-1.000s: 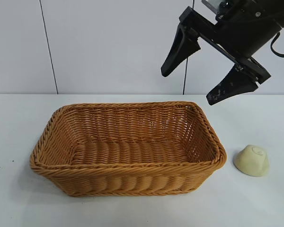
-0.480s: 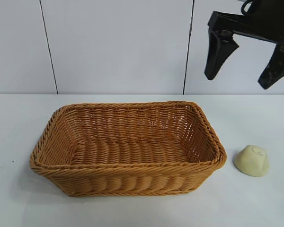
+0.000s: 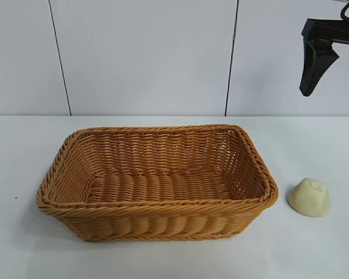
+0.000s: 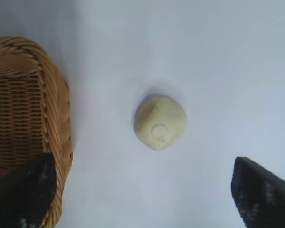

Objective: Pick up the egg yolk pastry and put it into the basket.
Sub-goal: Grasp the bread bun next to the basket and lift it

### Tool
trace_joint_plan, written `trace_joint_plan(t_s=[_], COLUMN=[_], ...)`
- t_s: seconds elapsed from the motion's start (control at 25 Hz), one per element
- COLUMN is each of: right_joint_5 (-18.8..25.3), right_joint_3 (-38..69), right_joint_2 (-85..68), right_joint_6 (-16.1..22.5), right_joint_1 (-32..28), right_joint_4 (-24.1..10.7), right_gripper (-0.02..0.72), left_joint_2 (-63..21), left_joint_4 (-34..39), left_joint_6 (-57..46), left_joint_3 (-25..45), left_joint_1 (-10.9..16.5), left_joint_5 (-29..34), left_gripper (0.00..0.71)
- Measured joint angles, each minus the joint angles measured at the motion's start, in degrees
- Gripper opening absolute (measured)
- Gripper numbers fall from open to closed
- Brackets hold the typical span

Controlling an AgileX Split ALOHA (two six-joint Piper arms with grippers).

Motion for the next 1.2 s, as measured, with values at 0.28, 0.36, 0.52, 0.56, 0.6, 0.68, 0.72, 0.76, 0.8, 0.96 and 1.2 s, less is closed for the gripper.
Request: trace_joint_plan(t_s=[0.28, 0.36, 0.52, 0.56, 0.6, 0.68, 0.72, 0.76, 0.8, 0.96, 1.2], right_joint_5=[0.40, 0.33, -0.07, -0.13, -0.38, -1.38, -1.86, -2.36, -2.65, -3.44, -4.39], right_joint_3=[0.07, 0.07, 0.07, 0.07, 0.07, 0.07, 0.07, 0.07, 0.07, 0.07, 0.13], right_joint_2=[4.94, 7.18, 12.10, 13.41, 14.78, 17.13, 18.37, 19.56, 20.51, 24.24, 25.74], right_joint_6=[-0.23, -0.23, -0.23, -0.23, -0.23, -0.23, -0.23, -0.23, -0.17, -0.03, -0.03], right_joint_1=[0.00, 0.00, 0.00, 0.00, 0.00, 0.00, 0.00, 0.00, 0.00, 0.00, 0.00], right_joint_4=[0.88, 0.88, 0.92, 0.92, 0.92, 0.92, 0.92, 0.92, 0.92, 0.92, 0.92], right_gripper=[0.694, 0.694, 0.694, 0.694, 0.694, 0.694, 0.694, 0.694, 0.694, 0.694, 0.692], left_joint_2=[0.00, 0.00, 0.00, 0.00, 0.00, 0.00, 0.00, 0.00, 0.00, 0.00, 0.00], left_joint_4=[0.00, 0.00, 0.00, 0.00, 0.00, 0.00, 0.00, 0.00, 0.00, 0.00, 0.00], left_joint_6=[0.00, 0.00, 0.00, 0.00, 0.00, 0.00, 0.00, 0.00, 0.00, 0.00, 0.00], left_joint_3=[0.00, 0.00, 0.00, 0.00, 0.00, 0.00, 0.00, 0.00, 0.00, 0.00, 0.00], left_joint_1=[0.00, 0.00, 0.00, 0.00, 0.00, 0.00, 0.00, 0.00, 0.00, 0.00, 0.00], left_joint_5=[0.00, 0.00, 0.00, 0.00, 0.00, 0.00, 0.00, 0.00, 0.00, 0.00, 0.05], left_gripper=[0.696, 0.696, 0.696, 0.696, 0.696, 0.696, 0.696, 0.696, 0.696, 0.696, 0.696])
